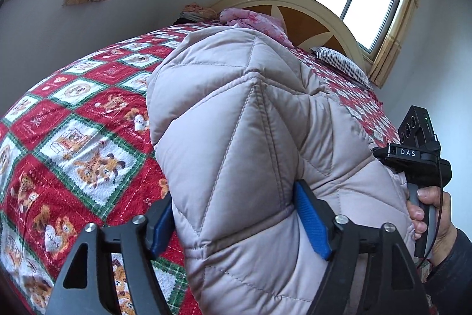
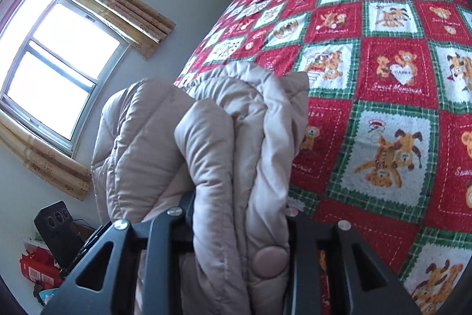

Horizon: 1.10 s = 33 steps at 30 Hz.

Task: Fold large clothes
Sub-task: 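Lift the beige bundle with both tools and hold it up, then lower the beige bundle onto the patchwork quilt and open both tools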

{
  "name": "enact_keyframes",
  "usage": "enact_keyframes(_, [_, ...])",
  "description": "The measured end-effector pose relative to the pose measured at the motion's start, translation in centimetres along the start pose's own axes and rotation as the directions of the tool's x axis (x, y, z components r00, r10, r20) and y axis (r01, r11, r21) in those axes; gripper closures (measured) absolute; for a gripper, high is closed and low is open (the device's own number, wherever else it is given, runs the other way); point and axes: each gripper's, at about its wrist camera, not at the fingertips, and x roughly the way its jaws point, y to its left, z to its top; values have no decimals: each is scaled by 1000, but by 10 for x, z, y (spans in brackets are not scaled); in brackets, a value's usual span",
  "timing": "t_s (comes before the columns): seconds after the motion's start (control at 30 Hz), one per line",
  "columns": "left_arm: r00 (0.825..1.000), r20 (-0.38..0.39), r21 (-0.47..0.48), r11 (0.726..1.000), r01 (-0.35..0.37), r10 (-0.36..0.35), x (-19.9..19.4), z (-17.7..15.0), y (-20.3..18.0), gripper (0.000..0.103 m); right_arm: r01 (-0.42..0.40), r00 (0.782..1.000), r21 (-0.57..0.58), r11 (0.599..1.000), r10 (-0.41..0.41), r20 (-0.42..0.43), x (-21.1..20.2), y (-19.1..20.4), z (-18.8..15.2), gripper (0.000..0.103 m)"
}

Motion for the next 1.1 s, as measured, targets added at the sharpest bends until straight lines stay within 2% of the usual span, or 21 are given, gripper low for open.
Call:
enact_keyframes(0.33, [999,7,5,999,-35,35,0,-5,4,14,50,999,-23,999,-50,-15,2,1,-3,64])
enact_keyframes(0.77, [998,3,11,998,-57,56,1,-5,4,11,118,992,-55,992,-119,-30,7,3,-1,57])
enact_keyframes(0.93, [997,0,10,997,-82,82,-1,-4,0,11,176,984,-100,979,-179,-20,9,8,-2,54])
enact_keyframes(1.03, [995,4,17,994,-104,104,-5,-4,-3,11,213,976,-105,971,-215,-17,10,8,-1,44])
enact_keyframes(1.1, [994,6,15,994,-111,111,-7,-4,-5,11,259,965,-104,960,-261,-2,9,6,0,25])
